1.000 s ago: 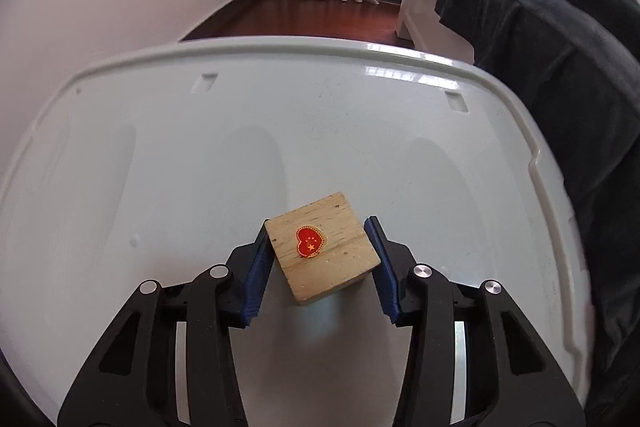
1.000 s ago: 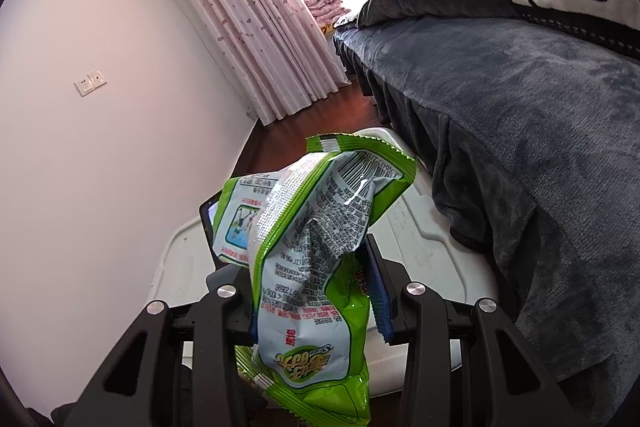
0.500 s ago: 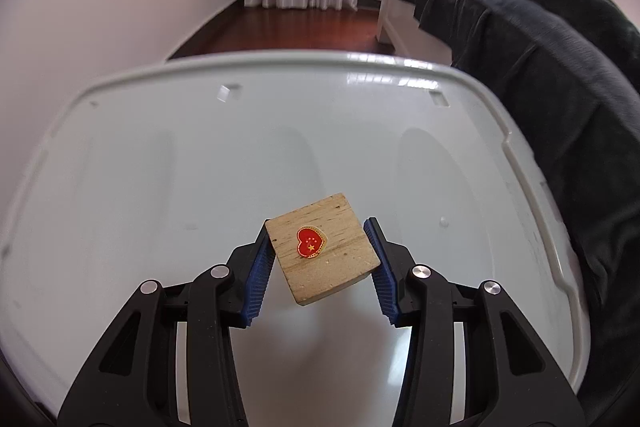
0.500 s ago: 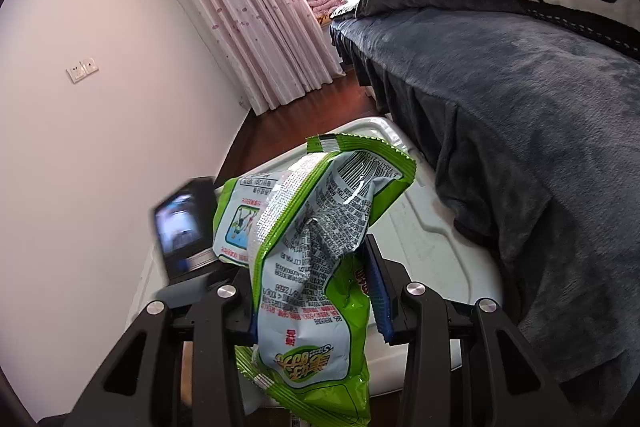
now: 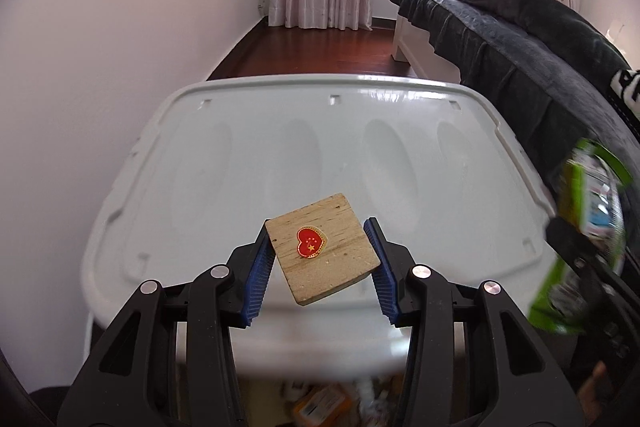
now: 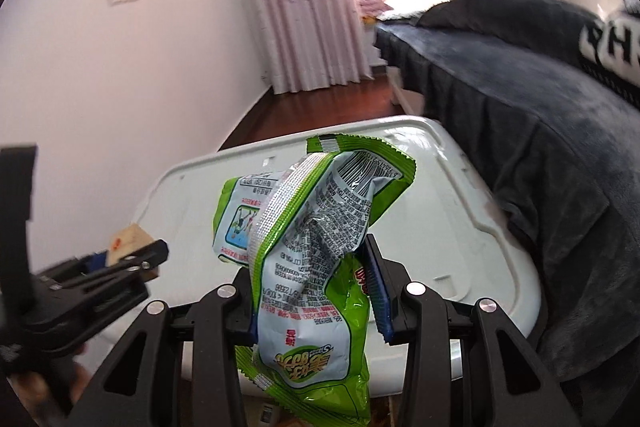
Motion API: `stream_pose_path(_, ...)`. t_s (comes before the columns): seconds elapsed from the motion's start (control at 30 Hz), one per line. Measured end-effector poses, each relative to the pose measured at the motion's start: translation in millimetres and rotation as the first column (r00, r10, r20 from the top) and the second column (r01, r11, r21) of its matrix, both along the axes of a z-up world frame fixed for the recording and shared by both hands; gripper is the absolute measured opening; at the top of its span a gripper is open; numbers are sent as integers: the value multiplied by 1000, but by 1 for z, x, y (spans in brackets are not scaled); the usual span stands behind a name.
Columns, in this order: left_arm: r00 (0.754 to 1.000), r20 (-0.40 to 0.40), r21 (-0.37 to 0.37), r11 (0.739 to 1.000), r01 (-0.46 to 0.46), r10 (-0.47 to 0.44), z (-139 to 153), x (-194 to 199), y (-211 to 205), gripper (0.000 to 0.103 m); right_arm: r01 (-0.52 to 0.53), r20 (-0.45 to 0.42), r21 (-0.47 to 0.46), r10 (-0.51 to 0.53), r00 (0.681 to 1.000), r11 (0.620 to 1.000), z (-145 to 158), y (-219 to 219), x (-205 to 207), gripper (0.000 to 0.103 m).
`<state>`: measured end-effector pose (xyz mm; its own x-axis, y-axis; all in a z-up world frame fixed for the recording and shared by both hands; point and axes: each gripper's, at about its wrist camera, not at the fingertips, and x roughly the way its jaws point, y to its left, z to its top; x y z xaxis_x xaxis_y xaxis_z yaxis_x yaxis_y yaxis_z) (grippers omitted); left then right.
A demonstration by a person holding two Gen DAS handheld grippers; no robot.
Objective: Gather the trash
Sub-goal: 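Carry the block and snack bag over the box and release both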
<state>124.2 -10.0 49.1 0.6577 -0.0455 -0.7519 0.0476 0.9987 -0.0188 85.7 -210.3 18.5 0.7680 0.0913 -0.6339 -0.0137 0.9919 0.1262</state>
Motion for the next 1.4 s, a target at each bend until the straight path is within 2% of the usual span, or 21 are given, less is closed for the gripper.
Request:
stream_pose_path(0.2, 1000, -26, 10, 1000, 1, -1, -14, -62, 23, 44, -70, -68, -12, 69, 995, 997, -31, 31, -48, 41)
stream_pose_path(0.4, 995, -98, 56, 998, -2, 7, -46, -121, 31, 44, -97, -149, 33, 101, 984, 995, -53, 44, -102, 41)
stream_pose_path(0.63, 975, -222, 37, 999, 0, 8, -84, -165, 40, 44, -134, -241, 6, 132, 961, 991, -70, 58, -141, 41)
stream_pose_path(0.77, 956, -292, 10, 1000, -16, 18, -100, -159, 45, 44, -161, -287, -26, 147, 947, 987, -80, 65, -145, 41)
stream_pose_path(1.0, 948, -318, -23, 999, -24, 15, -130, -132, 41, 44, -149, -358, -31, 128, 925, 988, -112, 74, -122, 41)
stream_pose_path(1.27, 908, -419, -24, 999, -31, 18, -163, -125, 42, 44, -139, -463, -27, 111, 879, 990, -151, 75, -111, 41)
stream_pose_path(1.4, 910, -414, 1, 1000, -3, 3, -164, -126, 35, 44, -130, -483, -26, 101, 870, 991, -156, 77, -109, 41)
